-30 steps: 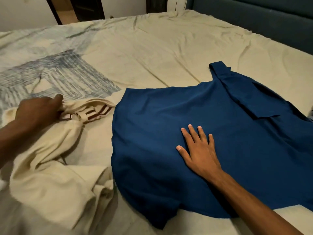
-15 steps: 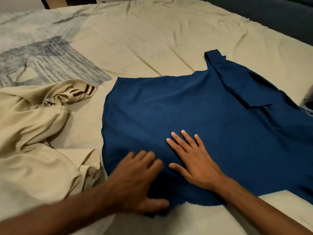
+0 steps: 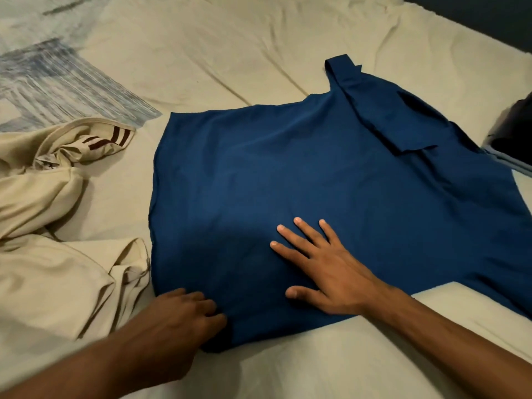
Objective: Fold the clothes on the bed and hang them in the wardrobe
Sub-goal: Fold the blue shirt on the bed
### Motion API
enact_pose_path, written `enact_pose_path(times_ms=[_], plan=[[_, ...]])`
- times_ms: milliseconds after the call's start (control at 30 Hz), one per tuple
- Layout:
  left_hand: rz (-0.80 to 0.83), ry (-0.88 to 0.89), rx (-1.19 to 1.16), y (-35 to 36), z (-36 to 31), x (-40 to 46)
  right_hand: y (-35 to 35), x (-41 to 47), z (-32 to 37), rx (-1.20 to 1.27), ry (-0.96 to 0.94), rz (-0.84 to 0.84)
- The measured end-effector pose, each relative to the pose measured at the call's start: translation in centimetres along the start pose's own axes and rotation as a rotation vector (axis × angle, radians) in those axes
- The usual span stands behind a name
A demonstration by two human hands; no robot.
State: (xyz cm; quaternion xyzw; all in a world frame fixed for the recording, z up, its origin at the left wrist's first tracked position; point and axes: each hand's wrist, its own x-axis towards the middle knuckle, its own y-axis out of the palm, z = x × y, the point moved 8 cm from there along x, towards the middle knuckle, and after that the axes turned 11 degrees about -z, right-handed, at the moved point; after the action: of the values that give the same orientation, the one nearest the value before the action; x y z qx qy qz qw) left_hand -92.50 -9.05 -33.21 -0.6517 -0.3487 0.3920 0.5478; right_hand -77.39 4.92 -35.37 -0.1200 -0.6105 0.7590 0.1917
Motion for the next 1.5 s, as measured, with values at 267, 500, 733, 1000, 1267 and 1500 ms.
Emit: enact_pose_path(times_ms=[267, 500, 733, 1000, 1267, 1500], plan=[[-0.300, -0.091, -0.032, -4.2, -3.5, 1.4, -1.3, -7.8, -0.3, -0.094, -0.213, -0.144], [-0.304, -0.137, 0.073, -1.0, -3.6, 2.8, -3.6, -8.9, -2.2, -0.243, -0.161, -0.329], [-0.263, -0.475, -0.195, -3.5, 4.1, 0.4, -7.4, -10.0, -7.8, -0.167, 0.299, -0.271], [-0.493, -1.187, -1.086, -2.4, 16.2, 1.1, -11.3, 1.7, -15.4, 0.108, 0.461, -0.136], [-0.902, -1.313, -0.464, -5.1, 14.8, -1.5, -7.0, 6.4, -18.5, 0.052, 0.518, -0.129], [-0.683, -1.293, -0.306, -2.5, 10.2, 0.4, -6.7, 4.6, -17.7, -0.006, 0.527, -0.271]])
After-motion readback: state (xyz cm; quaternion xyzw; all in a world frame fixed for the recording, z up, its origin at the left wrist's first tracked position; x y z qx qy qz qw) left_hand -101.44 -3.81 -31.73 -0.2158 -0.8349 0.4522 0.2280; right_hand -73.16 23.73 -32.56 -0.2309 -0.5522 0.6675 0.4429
